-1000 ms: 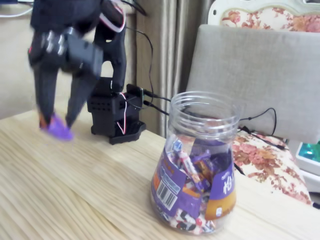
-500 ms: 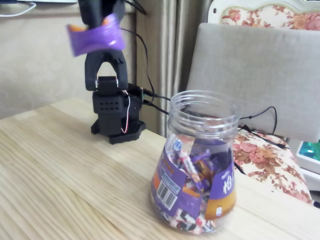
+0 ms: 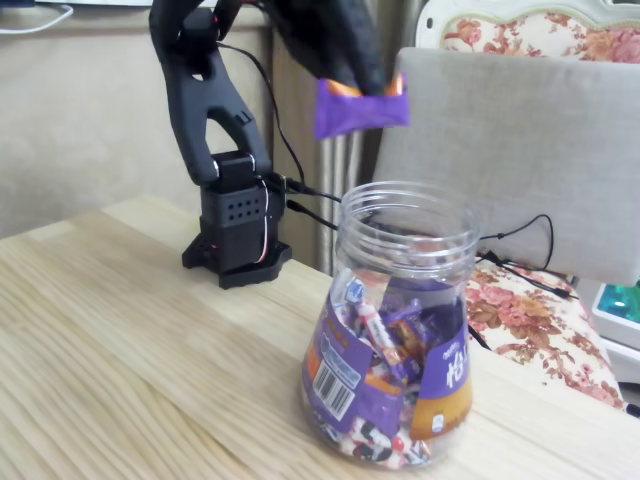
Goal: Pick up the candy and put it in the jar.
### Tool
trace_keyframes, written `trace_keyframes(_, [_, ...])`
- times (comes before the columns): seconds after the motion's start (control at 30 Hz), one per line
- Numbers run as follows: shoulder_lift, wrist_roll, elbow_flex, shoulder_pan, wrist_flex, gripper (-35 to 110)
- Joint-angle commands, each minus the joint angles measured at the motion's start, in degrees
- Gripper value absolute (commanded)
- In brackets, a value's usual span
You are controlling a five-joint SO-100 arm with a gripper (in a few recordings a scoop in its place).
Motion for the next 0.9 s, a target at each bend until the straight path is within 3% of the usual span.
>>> trace_keyframes(0.0, [-2.29,0.44,-4.13,-4.22,0.88,0])
trace_keyframes(0.43, [-5.19,2.55,0.44,-3.08,-2.11,1])
trace_keyframes(0.63, [-3.34,3.6,4.39,-0.97,-4.48,23])
trace_keyframes(0.87, [-1.58,3.87,6.06,0.18,-5.8,29])
